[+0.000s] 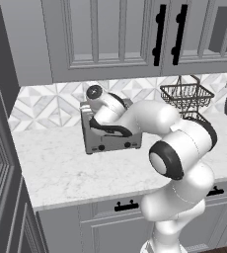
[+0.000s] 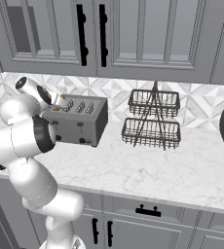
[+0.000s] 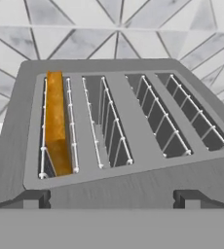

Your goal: Start the toaster. Once the lever pops up, take the bread to the plate on the dining counter.

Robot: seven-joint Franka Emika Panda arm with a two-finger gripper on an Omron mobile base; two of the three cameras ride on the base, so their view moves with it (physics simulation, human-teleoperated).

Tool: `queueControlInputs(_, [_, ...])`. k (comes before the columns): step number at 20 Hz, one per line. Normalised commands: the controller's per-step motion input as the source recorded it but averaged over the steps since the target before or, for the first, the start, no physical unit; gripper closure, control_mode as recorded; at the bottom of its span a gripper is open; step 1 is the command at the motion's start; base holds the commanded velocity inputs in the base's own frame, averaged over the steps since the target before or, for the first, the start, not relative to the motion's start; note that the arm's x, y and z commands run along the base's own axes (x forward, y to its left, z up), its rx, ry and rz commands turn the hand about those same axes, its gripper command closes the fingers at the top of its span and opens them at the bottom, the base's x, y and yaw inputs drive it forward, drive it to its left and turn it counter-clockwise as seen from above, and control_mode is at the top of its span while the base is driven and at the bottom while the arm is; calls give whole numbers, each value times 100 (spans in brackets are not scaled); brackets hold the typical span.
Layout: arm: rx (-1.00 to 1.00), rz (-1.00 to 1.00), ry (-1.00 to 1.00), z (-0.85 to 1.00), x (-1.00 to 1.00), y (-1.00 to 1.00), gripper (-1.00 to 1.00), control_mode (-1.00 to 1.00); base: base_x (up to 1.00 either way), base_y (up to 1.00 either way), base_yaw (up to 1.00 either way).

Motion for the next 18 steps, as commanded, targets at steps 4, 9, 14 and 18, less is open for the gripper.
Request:
queueControlInputs(4, [0, 2, -6, -4, 0, 11, -100, -100, 0, 0, 0])
queueControlInputs(9, [0, 4, -5, 0, 3, 5, -100, -100, 0, 0, 0])
queueControlInputs(14, [0, 5, -1, -1, 19, 1, -100, -100, 0, 0, 0])
queueControlInputs(18, [0, 4, 0, -1, 18, 0, -100, -100, 0, 0, 0])
